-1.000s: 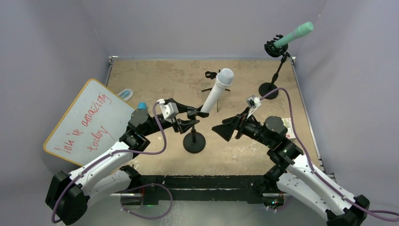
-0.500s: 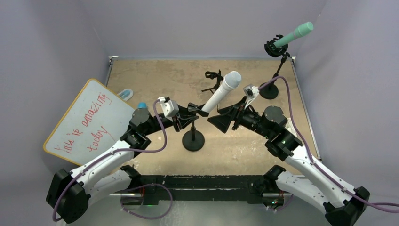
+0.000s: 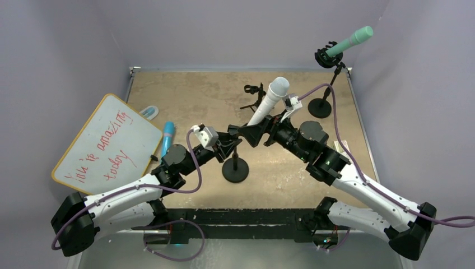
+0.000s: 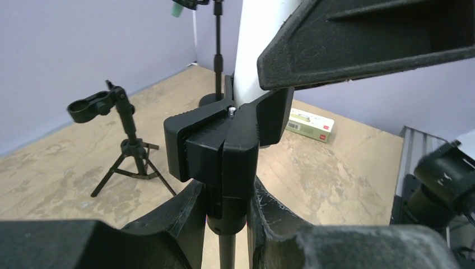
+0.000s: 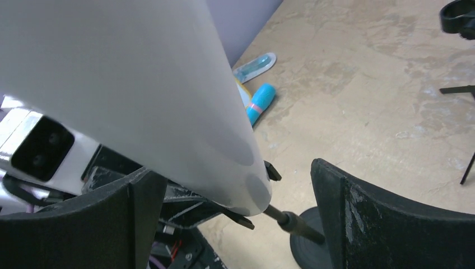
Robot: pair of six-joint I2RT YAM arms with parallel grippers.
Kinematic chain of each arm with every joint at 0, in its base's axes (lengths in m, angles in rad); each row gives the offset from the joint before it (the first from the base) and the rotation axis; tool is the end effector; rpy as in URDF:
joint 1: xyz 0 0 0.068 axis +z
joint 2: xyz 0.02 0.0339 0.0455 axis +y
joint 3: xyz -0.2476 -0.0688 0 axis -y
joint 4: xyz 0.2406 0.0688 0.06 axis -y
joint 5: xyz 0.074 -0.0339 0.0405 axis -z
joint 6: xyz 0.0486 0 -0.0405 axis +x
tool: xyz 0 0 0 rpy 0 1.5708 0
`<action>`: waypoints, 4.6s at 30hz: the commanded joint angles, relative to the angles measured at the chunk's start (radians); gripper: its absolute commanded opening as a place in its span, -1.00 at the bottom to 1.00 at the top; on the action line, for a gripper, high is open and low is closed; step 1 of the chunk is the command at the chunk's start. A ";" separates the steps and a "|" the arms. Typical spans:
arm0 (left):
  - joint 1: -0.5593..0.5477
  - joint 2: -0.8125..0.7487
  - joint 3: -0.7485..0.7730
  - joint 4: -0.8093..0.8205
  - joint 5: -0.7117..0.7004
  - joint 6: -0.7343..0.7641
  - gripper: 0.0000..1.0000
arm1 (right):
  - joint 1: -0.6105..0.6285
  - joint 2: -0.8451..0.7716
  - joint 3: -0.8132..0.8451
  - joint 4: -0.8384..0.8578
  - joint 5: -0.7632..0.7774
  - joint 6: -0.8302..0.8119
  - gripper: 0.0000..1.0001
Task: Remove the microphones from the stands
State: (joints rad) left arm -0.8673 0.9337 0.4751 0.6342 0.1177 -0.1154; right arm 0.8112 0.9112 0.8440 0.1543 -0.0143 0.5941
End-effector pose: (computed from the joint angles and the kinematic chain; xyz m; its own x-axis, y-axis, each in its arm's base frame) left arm 0.1479 -0.1832 0.2812 0.0164 -0.1962 -0.9804 0.8396 0.5352 -0.0930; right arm 0.1610 0.1705 0.3635 -0.3617 0.4319 -0.8262 -0.6425 0.5267 0.5566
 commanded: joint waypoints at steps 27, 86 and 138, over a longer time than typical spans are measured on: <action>-0.027 0.012 0.023 -0.004 0.057 0.047 0.12 | 0.049 0.027 -0.094 0.092 0.212 0.094 0.96; -0.027 0.135 -0.105 0.000 0.035 0.013 -1.00 | 0.049 0.140 -0.249 0.143 0.127 0.143 0.97; -0.026 0.026 -0.116 0.125 -0.024 0.010 -0.09 | 0.049 0.158 -0.297 0.201 0.109 0.176 0.97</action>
State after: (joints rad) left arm -0.8913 0.9733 0.3637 0.6945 0.1192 -0.0948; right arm 0.8528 1.0447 0.5682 0.5472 0.0948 0.8295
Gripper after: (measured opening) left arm 0.499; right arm 0.987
